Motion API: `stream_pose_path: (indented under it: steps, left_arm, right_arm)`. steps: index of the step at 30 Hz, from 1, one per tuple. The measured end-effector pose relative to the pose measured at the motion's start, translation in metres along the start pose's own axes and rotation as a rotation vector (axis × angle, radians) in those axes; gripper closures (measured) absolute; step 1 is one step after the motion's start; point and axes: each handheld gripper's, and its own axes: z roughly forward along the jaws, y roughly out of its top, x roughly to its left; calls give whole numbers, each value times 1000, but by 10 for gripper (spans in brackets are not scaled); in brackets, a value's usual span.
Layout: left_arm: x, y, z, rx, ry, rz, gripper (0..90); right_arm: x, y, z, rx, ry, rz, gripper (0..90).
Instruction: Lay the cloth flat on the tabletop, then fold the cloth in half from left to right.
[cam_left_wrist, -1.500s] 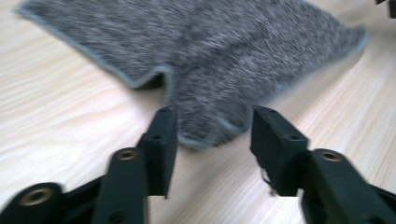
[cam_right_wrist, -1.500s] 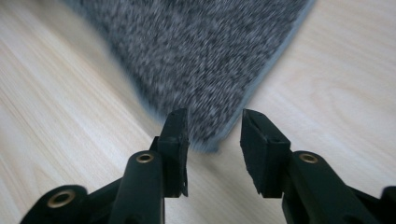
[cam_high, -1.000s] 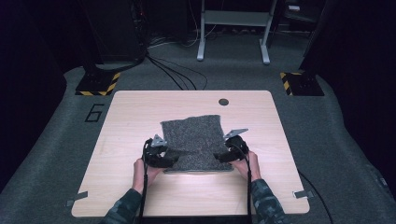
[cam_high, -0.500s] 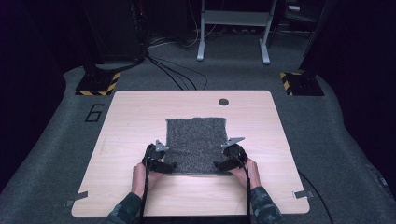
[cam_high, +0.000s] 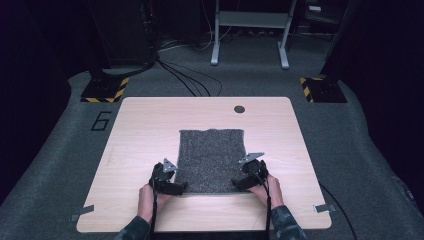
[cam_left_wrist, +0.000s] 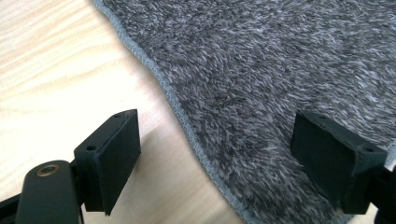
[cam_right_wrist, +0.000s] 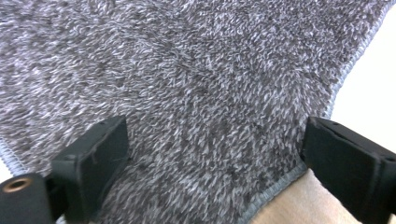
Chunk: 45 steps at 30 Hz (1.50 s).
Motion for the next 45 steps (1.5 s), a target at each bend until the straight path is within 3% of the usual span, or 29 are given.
stream_pose_path:
  steps: [6,11,16,18,20,21,25,31,32,36,39,45]
  left_arm:
    - [-4,-4,-4,5,-2,-3,153]
    - [0,-4,-10,-33,-33,-55,145]
    - [17,5,-17,-60,-39,-96,137]
    - [24,9,-18,-54,-28,-91,132]
    - [38,17,-16,-52,-43,-114,118]
    - [38,17,-16,-52,-43,-114,112]
    - [55,29,-11,-46,-60,-140,105]
    - [71,46,-4,-63,-50,-166,105]
    - [80,52,0,-47,-59,-167,105]
    - [91,59,12,-36,-62,-184,106]
    - [95,63,22,-38,-64,-223,106]
    - [100,72,38,-4,-76,-209,110]
  right_arm:
    - [0,-5,-2,9,4,8,32]
    - [-1,-5,-9,-26,15,50,30]
    - [6,2,-17,-45,33,52,33]
    - [9,5,-18,-60,34,40,35]
    - [17,9,-18,-73,46,42,34]
    - [17,9,-18,-73,46,42,34]
    - [30,15,-17,-65,61,11,34]
    - [45,25,-18,-70,76,-26,38]
    - [51,29,-18,-71,90,-38,39]
    - [65,38,-15,-74,102,-63,42]
    - [73,43,-12,-70,123,-73,43]
    - [87,52,-6,-65,148,-82,47]
